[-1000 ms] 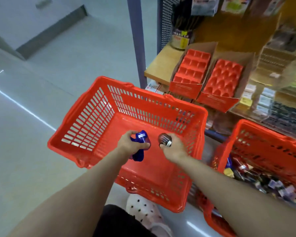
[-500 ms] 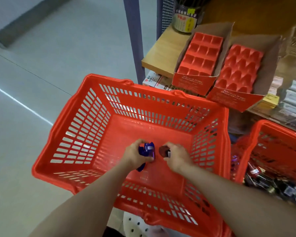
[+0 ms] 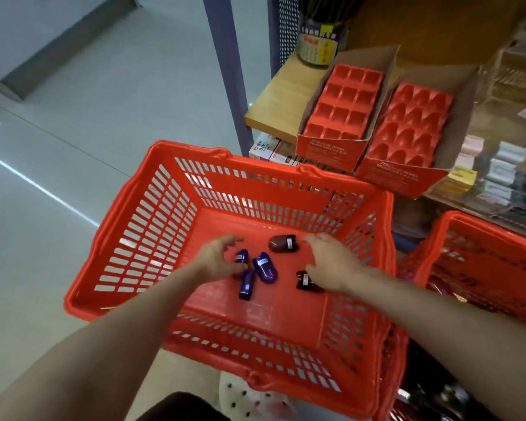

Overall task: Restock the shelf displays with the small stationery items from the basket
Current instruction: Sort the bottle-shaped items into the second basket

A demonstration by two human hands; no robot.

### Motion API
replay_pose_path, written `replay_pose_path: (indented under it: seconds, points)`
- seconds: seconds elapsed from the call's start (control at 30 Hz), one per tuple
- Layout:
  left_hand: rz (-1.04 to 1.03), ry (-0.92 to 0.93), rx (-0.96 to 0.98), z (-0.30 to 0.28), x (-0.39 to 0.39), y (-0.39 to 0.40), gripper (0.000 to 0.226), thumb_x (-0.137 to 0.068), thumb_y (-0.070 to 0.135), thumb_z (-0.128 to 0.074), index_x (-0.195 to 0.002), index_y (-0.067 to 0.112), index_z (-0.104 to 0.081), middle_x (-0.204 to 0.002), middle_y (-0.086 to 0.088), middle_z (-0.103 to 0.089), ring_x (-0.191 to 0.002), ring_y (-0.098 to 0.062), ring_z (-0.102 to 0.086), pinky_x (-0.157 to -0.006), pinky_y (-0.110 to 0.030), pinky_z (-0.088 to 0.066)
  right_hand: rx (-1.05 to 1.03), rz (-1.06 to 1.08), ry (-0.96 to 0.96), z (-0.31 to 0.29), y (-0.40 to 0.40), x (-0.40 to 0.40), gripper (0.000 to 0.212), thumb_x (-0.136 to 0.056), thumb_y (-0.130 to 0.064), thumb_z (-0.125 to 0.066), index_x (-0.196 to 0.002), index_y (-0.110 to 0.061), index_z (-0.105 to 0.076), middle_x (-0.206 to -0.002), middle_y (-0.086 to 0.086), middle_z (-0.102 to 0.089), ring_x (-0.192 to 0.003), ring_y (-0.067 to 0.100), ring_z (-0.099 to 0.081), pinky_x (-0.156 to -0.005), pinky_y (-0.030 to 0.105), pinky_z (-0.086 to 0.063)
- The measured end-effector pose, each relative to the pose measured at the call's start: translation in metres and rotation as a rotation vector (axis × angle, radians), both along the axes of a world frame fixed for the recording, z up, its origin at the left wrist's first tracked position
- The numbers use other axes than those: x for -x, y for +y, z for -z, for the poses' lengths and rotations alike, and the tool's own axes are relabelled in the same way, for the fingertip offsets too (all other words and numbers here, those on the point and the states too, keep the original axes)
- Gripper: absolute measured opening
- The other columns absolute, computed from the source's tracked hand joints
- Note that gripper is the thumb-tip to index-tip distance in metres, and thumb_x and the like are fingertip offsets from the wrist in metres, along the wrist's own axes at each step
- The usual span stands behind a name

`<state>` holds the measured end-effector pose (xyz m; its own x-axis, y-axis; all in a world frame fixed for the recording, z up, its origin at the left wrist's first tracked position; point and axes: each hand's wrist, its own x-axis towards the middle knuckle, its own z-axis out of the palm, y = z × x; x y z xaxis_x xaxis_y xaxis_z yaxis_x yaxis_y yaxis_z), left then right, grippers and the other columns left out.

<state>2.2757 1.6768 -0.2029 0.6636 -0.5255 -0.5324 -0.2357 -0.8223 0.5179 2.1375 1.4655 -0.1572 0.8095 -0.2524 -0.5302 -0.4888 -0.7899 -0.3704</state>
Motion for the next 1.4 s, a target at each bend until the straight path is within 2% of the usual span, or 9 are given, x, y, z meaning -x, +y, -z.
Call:
replay_pose_path:
  seconds: [0.13,0.3,0.47,0.77,0.9,1.0,1.1,1.17,1.4]
  points:
    - [0.135,-0.111,-0.143,-0.058,0.011,-0.003,0.052,-0.086,0.022,-0.074,-0.134,0.014,-0.057,-0.132,-0.009,-0.060,-0.118,-0.025,-0.058,-0.094,-0.026,-0.043,0.495,-0.500,0.075,-0.054,-0.005,0.028,0.035,-0.093,-0.023,-0.052,-0.127,-0.017,-0.057,-0.129,0.007,-0.056,-0.123,0.029,-0.051,-0.108,0.041,-0.034]
    - [0.306,0.067,-0.134,-0.093,0.089,-0.038,0.058,-0.089,0.040,-0.069,-0.139,0.020,-0.050,-0.133,-0.006,-0.056,-0.115,-0.018,-0.054,-0.085,-0.015,-0.034,0.742,-0.568,0.226,-0.077,-0.013,0.050,0.036,-0.100,-0.031,-0.042,-0.127,-0.016,-0.061,-0.131,0.006,-0.061,-0.124,0.024,-0.051,-0.111,0.037,-0.028]
    - [0.343,0.144,-0.109,-0.085,0.130,-0.055,0.060,-0.092,0.034,-0.067,-0.145,0.019,-0.042,-0.144,-0.007,-0.047,-0.129,-0.021,-0.047,-0.095,-0.014,-0.030,0.686,-0.436,0.232,-0.078,-0.022,0.063,0.035,-0.099,-0.035,-0.043,-0.123,-0.016,-0.062,-0.129,0.005,-0.062,-0.121,0.022,-0.056,-0.104,0.034,-0.033]
    - [0.041,0.126,0.226,-0.116,0.145,-0.110,0.016,-0.094,0.001,-0.058,-0.107,-0.002,-0.066,-0.087,-0.004,-0.062,-0.078,-0.013,-0.053,-0.062,-0.017,-0.041,0.198,-0.176,-0.698,-0.108,-0.096,0.177,0.017,-0.090,-0.016,-0.061,-0.104,-0.019,-0.070,-0.106,-0.005,-0.066,-0.099,0.018,-0.062,-0.090,0.038,-0.048]
    - [0.193,-0.079,0.483,-0.139,0.188,-0.169,0.010,-0.092,0.011,-0.064,-0.085,0.015,-0.068,-0.070,0.005,-0.062,-0.063,-0.006,-0.053,-0.066,-0.025,-0.043,0.131,0.202,-0.379,-0.084,-0.139,0.279,0.021,-0.092,-0.019,-0.062,-0.113,-0.021,-0.066,-0.112,-0.002,-0.063,-0.098,0.019,-0.064,-0.089,0.037,-0.052]
    - [0.407,-0.083,0.560,-0.140,0.235,-0.212,0.009,-0.091,0.011,-0.065,-0.086,0.018,-0.069,-0.066,0.015,-0.058,-0.060,0.002,-0.053,-0.061,-0.010,-0.040,0.037,0.400,-0.043,-0.054,-0.163,0.338,0.037,-0.096,-0.028,-0.060,-0.131,-0.019,-0.054,-0.124,0.010,-0.057,-0.107,0.026,-0.060,-0.088,0.036,-0.050]
    - [0.616,-0.028,0.381,-0.108,0.270,-0.240,0.008,-0.090,0.010,-0.064,-0.096,0.011,-0.071,-0.079,0.010,-0.064,-0.072,-0.005,-0.059,-0.065,-0.005,-0.039,-0.019,0.468,0.063,-0.026,-0.170,0.372,0.049,-0.096,-0.030,-0.059,-0.141,-0.018,-0.043,-0.128,0.013,-0.054,-0.109,0.027,-0.059,-0.081,0.027,-0.045]
    - [0.655,0.000,0.180,-0.077,0.284,-0.249,0.018,-0.091,0.012,-0.064,-0.109,0.010,-0.068,-0.101,-0.004,-0.068,-0.094,-0.020,-0.064,-0.082,-0.019,-0.047,-0.019,0.505,0.074,-0.012,-0.171,0.385,0.050,-0.095,-0.032,-0.060,-0.141,-0.023,-0.043,-0.124,0.012,-0.055,-0.103,0.027,-0.061,-0.077,0.025,-0.043]
    - [0.816,-0.008,-0.377,-0.004,0.302,-0.228,0.071,-0.077,0.038,-0.081,-0.134,0.025,-0.042,-0.138,-0.007,-0.039,-0.128,-0.027,-0.040,-0.102,-0.040,-0.042,-0.087,0.557,0.031,0.024,-0.169,0.413,0.042,-0.086,-0.033,-0.073,-0.124,-0.025,-0.056,-0.114,0.003,-0.061,-0.092,0.014,-0.061,-0.071,0.019,-0.050]
